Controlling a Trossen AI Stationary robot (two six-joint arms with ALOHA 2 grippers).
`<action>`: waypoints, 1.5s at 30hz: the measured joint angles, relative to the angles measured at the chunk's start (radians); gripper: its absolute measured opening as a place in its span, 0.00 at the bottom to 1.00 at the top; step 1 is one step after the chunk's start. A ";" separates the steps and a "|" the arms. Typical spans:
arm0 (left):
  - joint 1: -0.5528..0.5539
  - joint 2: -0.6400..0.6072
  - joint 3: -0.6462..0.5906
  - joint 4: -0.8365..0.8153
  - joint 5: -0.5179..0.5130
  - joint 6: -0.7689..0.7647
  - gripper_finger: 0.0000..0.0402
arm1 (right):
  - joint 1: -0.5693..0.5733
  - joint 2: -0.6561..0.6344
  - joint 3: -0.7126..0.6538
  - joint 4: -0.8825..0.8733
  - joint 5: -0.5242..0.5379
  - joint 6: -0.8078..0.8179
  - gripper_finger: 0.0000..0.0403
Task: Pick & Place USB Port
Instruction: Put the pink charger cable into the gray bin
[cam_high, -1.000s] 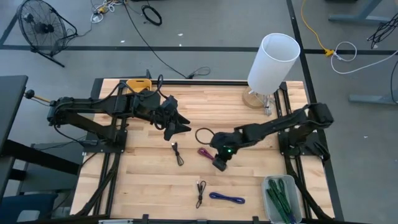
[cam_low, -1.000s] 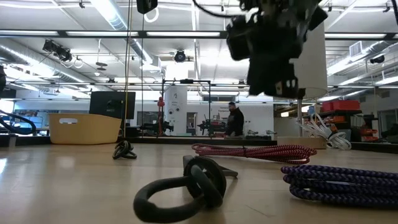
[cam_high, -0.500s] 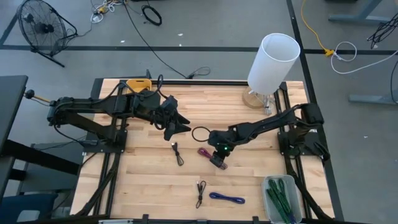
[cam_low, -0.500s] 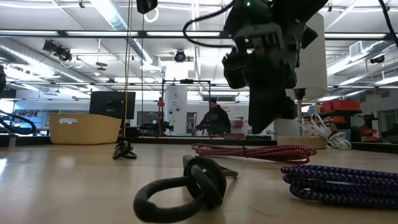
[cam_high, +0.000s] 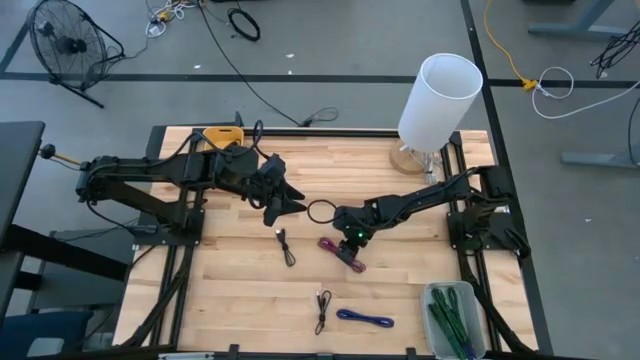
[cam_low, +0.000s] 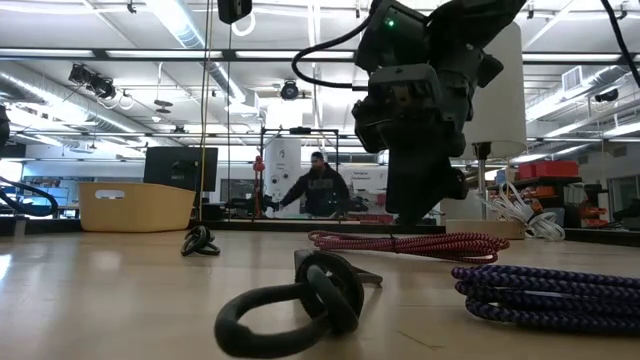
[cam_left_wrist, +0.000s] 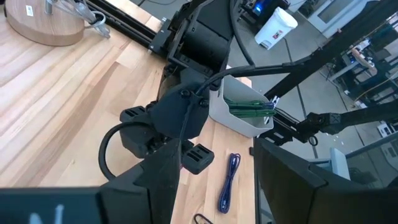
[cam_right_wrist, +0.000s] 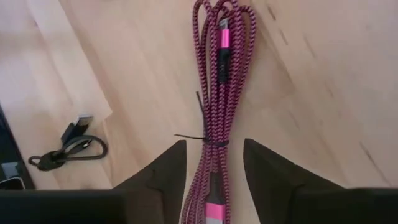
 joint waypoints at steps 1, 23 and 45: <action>0.000 0.000 0.000 -0.001 0.000 0.000 0.51 | 0.000 0.000 0.000 0.000 0.006 -0.001 0.40; 0.000 0.000 0.000 -0.014 -0.008 0.008 0.51 | 0.027 0.056 -0.001 0.015 -0.016 0.013 0.41; 0.000 0.000 0.000 -0.014 -0.016 0.019 0.51 | 0.031 0.103 0.002 0.001 -0.035 0.069 0.06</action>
